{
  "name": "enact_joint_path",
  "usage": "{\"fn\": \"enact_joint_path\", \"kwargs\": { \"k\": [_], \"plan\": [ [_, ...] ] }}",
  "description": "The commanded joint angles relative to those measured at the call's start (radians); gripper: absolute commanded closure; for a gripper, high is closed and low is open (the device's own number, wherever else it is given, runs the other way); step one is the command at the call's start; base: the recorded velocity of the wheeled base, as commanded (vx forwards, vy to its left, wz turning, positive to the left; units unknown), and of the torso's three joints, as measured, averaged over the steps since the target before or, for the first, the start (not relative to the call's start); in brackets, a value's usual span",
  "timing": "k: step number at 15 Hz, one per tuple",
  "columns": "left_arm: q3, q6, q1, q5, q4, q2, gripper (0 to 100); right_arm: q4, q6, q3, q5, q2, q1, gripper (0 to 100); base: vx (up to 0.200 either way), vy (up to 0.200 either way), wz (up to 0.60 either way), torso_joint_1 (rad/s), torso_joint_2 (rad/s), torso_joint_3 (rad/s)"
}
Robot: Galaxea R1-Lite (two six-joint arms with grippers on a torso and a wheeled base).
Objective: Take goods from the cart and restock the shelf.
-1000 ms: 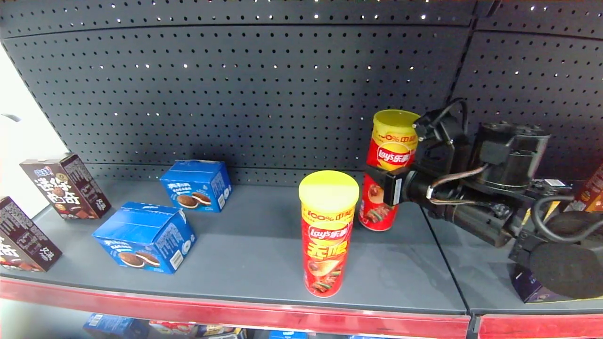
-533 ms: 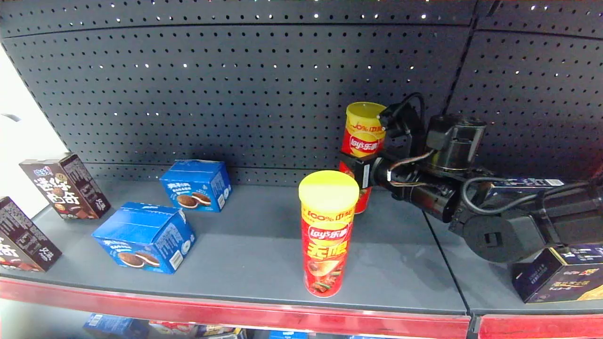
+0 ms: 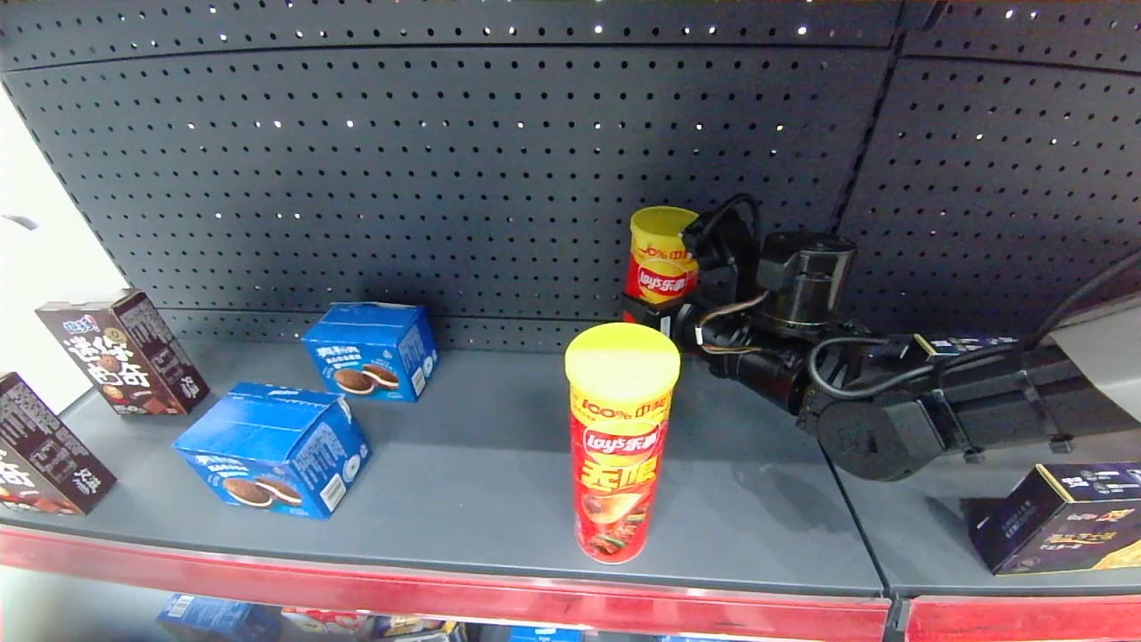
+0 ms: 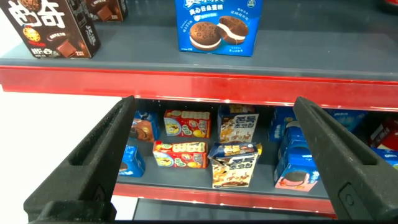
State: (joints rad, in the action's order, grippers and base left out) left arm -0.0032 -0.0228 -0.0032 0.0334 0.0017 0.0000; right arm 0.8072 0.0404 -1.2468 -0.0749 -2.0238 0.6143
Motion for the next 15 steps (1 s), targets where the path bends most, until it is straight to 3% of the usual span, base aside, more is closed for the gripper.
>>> {"fn": "enact_joint_path", "kwargs": {
  "k": [1, 15],
  "plan": [
    [0.0, 0.0, 0.0, 0.0, 0.0, 0.0, 0, 0.0, -0.001, -0.01, 0.0, -0.007, 0.004, 100, 0.0, 0.0, 0.0, 0.0, 0.0, 0.0],
    [0.0, 0.0, 0.0, 0.0, 0.0, 0.0, 0, -0.022, -0.001, -0.066, -0.005, -0.056, 0.03, 100, 0.0, 0.0, 0.0, 0.0, 0.0, 0.0]
  ]
}}
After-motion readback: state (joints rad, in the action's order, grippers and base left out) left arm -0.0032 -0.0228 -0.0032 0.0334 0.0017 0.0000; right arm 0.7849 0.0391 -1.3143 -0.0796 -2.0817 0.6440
